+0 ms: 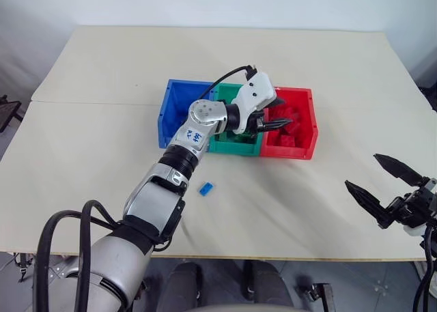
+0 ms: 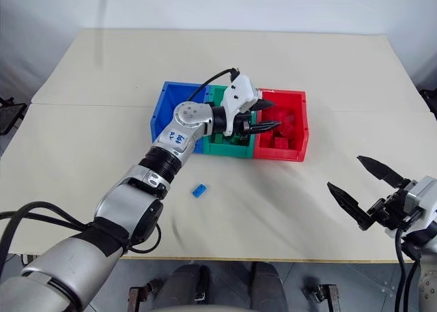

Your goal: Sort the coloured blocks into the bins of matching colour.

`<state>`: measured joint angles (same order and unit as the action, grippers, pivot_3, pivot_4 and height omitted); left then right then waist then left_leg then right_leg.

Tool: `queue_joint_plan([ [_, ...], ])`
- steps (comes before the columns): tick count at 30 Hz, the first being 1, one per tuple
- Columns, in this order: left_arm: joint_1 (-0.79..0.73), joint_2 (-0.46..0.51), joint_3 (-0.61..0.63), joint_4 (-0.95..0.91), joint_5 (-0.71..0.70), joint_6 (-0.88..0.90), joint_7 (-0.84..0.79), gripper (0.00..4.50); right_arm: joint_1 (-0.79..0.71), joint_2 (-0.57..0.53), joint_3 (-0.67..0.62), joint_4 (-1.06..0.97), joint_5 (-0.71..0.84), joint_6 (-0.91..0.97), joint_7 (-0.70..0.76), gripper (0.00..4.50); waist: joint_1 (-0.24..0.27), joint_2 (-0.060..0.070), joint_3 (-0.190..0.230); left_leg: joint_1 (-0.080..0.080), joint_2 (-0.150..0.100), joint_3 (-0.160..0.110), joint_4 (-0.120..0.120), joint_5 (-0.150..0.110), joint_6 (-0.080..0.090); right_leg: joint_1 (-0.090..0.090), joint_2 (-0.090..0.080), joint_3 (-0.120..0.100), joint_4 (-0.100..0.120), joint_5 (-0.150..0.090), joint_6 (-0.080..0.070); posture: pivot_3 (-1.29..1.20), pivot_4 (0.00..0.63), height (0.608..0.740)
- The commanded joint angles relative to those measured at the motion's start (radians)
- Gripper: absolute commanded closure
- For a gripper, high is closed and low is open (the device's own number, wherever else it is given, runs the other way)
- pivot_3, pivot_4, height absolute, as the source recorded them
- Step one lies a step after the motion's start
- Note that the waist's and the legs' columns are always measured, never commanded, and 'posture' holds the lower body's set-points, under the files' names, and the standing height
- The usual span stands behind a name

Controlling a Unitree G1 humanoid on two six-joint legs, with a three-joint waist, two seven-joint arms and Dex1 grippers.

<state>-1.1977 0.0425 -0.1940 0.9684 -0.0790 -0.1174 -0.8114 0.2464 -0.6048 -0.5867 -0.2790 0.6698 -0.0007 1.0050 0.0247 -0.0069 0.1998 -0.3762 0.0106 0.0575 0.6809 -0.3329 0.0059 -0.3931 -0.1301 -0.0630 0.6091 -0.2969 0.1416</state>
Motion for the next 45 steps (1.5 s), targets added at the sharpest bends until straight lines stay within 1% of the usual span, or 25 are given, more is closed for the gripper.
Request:
queue_joint_plan([
  [1,-0.032,-0.01,0.025,0.013,0.011,-0.068,-0.002,0.84,-0.002,0.006,-0.012,-0.046,0.011,-0.014,-0.024,0.0,0.001,0.0,0.0,0.0,0.0,0.0,0.0,0.0,0.0,0.0,0.0,0.0,-0.001,0.0,0.0,0.0,0.15,0.74],
  [3,-0.015,-0.005,0.038,-0.009,-0.003,-0.104,-0.041,0.2,-0.024,0.002,0.006,-0.045,0.011,-0.011,-0.028,0.0,0.002,0.0,0.0,0.0,0.0,0.0,0.001,0.0,0.0,0.0,0.0,0.0,-0.002,0.0,0.0,0.0,0.15,0.74],
  [4,-0.009,-0.004,0.042,-0.017,-0.007,-0.113,-0.055,0.04,-0.03,0.001,0.011,-0.044,0.012,-0.01,-0.029,0.0,0.002,0.0,0.0,0.0,0.0,0.0,0.001,0.0,0.0,0.0,0.0,0.0,-0.001,0.0,0.0,0.0,0.15,0.74],
  [8,0.069,0.058,0.065,-0.159,-0.042,-0.106,-0.141,0.04,-0.094,-0.018,0.062,-0.03,0.016,0.002,-0.006,0.0,-0.003,0.0,0.0,0.0,0.0,0.0,0.0,0.0,0.0,0.0,0.0,0.0,0.002,0.0,0.0,0.0,0.15,0.74],
  [11,0.213,0.174,0.082,-0.374,-0.095,-0.029,-0.243,0.04,-0.159,-0.04,0.132,-0.014,0.008,0.013,0.04,0.0,-0.014,0.001,0.0,0.001,0.002,0.001,0.0,0.0,0.0,-0.001,0.001,0.001,0.003,0.0,0.0,0.0,0.15,0.74],
  [14,0.342,0.273,0.112,-0.561,-0.156,0.052,-0.297,0.04,-0.204,-0.052,0.18,0.008,-0.002,0.011,0.079,0.0,-0.018,0.001,0.0,0.001,0.002,0.0,0.001,0.001,-0.001,0.0,0.001,0.001,0.004,0.0,-0.001,0.0,0.15,0.74],
  [16,0.494,0.385,0.174,-0.717,-0.25,0.091,-0.384,0.04,-0.248,-0.06,0.222,0.044,-0.017,-0.002,0.123,0.0,-0.025,0.001,0.0,0.001,0.002,0.0,0.001,0.001,-0.001,0.0,0.001,0.001,0.004,0.0,-0.001,0.0,0.15,0.74],
  [18,0.615,0.466,0.239,-0.808,-0.283,0.09,-0.385,0.04,-0.283,-0.064,0.252,0.089,-0.03,-0.017,0.164,0.0,-0.028,0.001,0.0,0.001,0.004,-0.005,0.001,0.0,-0.001,0.0,0.0,0.003,0.004,0.0,-0.001,0.0,0.15,0.74],
  [20,0.71,0.527,0.29,-0.85,-0.273,0.059,-0.361,0.04,-0.308,-0.066,0.274,0.126,-0.043,-0.029,0.195,0.0,-0.024,0.001,0.0,0.001,0.004,-0.008,0.001,0.0,-0.001,0.0,0.0,0.002,0.004,0.0,-0.001,0.0,0.15,0.74],
  [24,0.918,0.599,0.433,-0.917,-0.285,0.049,-0.285,0.04,-0.366,-0.072,0.313,0.204,-0.066,-0.05,0.265,0.0,-0.013,0.001,0.0,0.001,0.004,-0.01,0.002,0.0,0.0,0.002,-0.003,0.001,0.004,0.001,0.0,0.0,0.15,0.74],
  [27,1.039,0.629,0.493,-0.942,-0.283,0.023,-0.275,0.04,-0.389,-0.072,0.324,0.238,-0.073,-0.061,0.301,0.0,-0.013,0.001,0.0,0.002,0.004,-0.01,0.002,0.0,0.001,0.002,-0.004,0.001,0.003,0.002,0.0,0.0,0.15,0.74],
  [30,1.149,0.653,0.567,-0.939,-0.307,0.024,-0.273,0.04,-0.407,-0.089,0.345,0.291,-0.088,-0.082,0.371,0.0,-0.014,0.001,0.0,0.001,0.005,-0.01,0.002,0.0,0.001,0.002,-0.004,0.001,0.002,0.002,0.0,0.0,0.15,0.74],
  [33,1.213,0.659,0.581,-0.982,-0.331,0.049,-0.266,0.04,-0.431,-0.095,0.346,0.325,-0.09,-0.09,0.396,0.0,-0.015,0.001,0.0,0.001,0.005,-0.01,0.001,-0.001,0.001,0.002,-0.004,0.001,0.002,0.002,0.0,0.0,0.15,0.74],
  [36,1.239,0.647,0.556,-1.025,-0.324,0.058,-0.251,0.04,-0.441,-0.094,0.344,0.332,-0.088,-0.089,0.406,0.0,-0.015,0.001,0.0,0.002,0.005,-0.01,0.001,-0.001,0.001,0.001,-0.005,0.001,0.001,0.002,0.0,0.0,0.15,0.74],
  [38,1.229,0.625,0.533,-1.043,-0.282,0.014,-0.21,0.04,-0.438,-0.096,0.34,0.329,-0.087,-0.089,0.407,0.0,-0.015,0.001,0.0,0.002,0.005,-0.01,0.001,-0.001,0.001,0.001,-0.005,0.001,0.001,0.002,0.0,0.0,0.15,0.74],
  [40,1.222,0.601,0.497,-1.088,-0.273,0.058,-0.157,0.04,-0.431,-0.101,0.331,0.328,-0.087,-0.088,0.406,0.0,-0.016,0.001,0.0,0.002,0.005,-0.009,0.001,-0.001,0.001,0.001,-0.005,0.001,0.001,0.002,0.0,0.0,0.15,0.74],
  [42,1.225,0.591,0.409,-1.157,-0.229,0.12,-0.126,0.04,-0.416,-0.111,0.316,0.322,-0.084,-0.088,0.407,0.0,-0.017,0.001,0.0,0.002,0.005,-0.009,0.001,-0.001,0.001,0.001,-0.005,0.001,0.001,0.002,0.0,0.0,0.15,0.74],
  [45,1.2,0.564,0.322,-1.22,-0.226,0.21,-0.081,0.04,-0.386,-0.119,0.305,0.284,-0.069,-0.069,0.397,0.0,-0.02,0.001,0.0,0.002,0.004,-0.009,0.001,-0.002,0.001,0.002,-0.005,0.002,0.002,0.002,0.0,0.0,0.15,0.74],
])
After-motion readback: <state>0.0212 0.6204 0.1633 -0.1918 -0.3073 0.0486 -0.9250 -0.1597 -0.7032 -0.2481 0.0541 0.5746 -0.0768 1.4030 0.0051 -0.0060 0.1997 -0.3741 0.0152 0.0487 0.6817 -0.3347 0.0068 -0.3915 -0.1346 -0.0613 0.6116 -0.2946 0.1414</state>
